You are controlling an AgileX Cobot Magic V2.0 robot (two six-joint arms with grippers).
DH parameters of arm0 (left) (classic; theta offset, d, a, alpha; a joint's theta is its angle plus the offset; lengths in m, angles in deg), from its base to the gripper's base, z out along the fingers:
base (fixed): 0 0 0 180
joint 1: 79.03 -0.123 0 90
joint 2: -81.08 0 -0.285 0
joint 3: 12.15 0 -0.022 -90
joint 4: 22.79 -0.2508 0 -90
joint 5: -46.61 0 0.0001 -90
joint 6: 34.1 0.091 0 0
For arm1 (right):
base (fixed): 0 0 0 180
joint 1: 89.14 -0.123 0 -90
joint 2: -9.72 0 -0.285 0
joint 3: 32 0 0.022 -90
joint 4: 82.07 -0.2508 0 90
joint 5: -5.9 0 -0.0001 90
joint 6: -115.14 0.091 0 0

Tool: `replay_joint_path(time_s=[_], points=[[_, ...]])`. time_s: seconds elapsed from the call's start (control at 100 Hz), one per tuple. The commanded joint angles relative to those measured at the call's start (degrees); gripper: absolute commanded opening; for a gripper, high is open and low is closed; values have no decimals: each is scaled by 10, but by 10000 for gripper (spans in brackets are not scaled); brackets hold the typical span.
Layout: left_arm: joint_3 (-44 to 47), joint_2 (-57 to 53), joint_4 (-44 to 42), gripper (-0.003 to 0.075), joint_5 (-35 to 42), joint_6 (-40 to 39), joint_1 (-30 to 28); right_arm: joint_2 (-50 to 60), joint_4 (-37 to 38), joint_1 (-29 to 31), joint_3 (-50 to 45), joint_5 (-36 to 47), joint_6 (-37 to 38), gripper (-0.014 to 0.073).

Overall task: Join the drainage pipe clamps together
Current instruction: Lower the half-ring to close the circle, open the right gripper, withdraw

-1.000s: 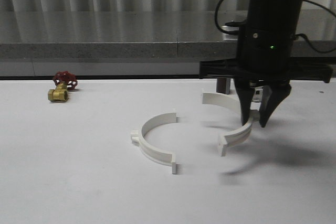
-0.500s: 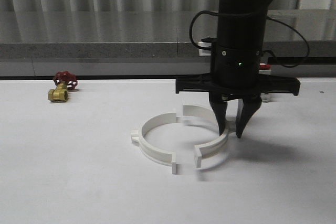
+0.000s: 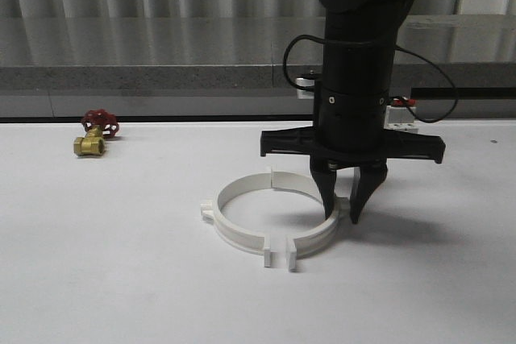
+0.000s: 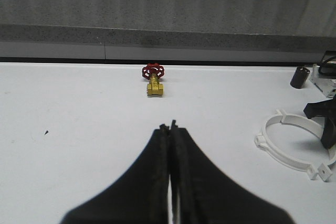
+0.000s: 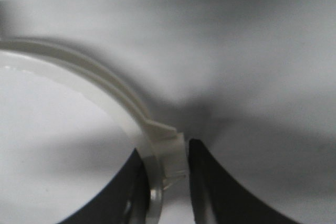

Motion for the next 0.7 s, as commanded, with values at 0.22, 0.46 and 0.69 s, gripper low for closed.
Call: replay_joint_path(time_s=[0.22, 0.46, 0.69], points=[[-13, 9, 7, -20, 43, -3, 0, 28, 0, -1, 16, 10, 37, 69], [-13, 9, 7, -20, 43, -3, 0, 28, -1, -1, 16, 5, 37, 377], [-13, 9, 7, -20, 43, -3, 0, 53, 2, -1, 16, 9, 0, 549]])
